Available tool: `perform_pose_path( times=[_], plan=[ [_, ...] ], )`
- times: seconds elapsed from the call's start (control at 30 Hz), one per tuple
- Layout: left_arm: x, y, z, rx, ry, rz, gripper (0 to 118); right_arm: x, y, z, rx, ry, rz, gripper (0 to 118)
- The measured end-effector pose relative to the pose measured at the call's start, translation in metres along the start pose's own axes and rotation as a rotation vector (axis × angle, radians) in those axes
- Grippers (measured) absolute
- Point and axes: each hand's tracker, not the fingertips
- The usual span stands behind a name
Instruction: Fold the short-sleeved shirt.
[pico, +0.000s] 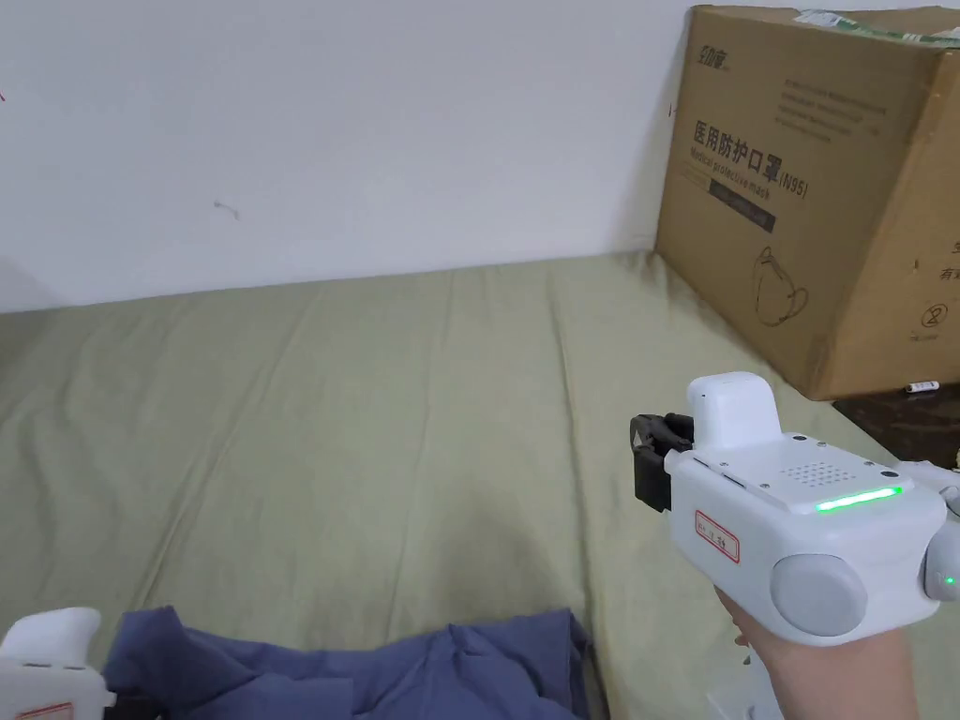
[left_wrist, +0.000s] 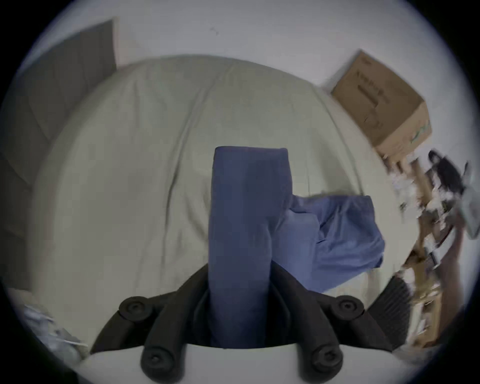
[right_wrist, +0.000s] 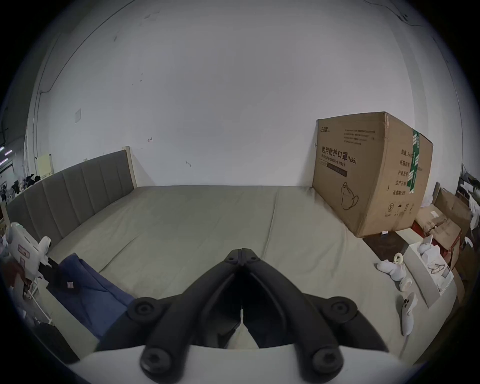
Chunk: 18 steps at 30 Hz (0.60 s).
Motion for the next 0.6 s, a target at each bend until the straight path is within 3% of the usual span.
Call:
perform_pose_path(
  times=[0.07, 0.17, 0.33, 0.37, 0.4, 0.47, 0.5, 0.6],
  plan=[
    [0.033, 0.007, -0.006, 0.0, -0.013, -0.025, 10, 0.001, -0.002, 0.001, -0.007, 0.011, -0.02, 0],
    [0.069, 0.021, -0.035, -0.048, -0.208, 0.025, 10, 0.0, -0.005, 0.001, -0.016, 0.015, -0.022, 0],
    [0.148, 0.034, -0.082, -0.15, -0.409, 0.064, 12, 0.005, -0.008, 0.003, -0.021, 0.022, -0.009, 0],
    [0.168, 0.031, -0.09, -0.168, -0.441, 0.058, 23, 0.006, -0.008, 0.003, -0.021, 0.019, -0.002, 0],
    [0.179, 0.032, -0.1, -0.184, -0.465, 0.052, 40, 0.008, -0.009, 0.002, -0.023, 0.016, 0.003, 0],
    [0.192, 0.032, -0.121, -0.203, -0.486, 0.056, 104, 0.011, -0.01, 0.001, -0.031, 0.011, 0.011, 0],
    [0.198, 0.028, -0.127, -0.236, -0.505, 0.074, 114, 0.013, -0.01, 0.001, -0.035, 0.011, 0.011, 0],
    [0.191, 0.026, -0.122, -0.199, -0.617, 0.178, 114, 0.017, -0.011, 0.004, -0.035, 0.012, 0.009, 0]
  ],
)
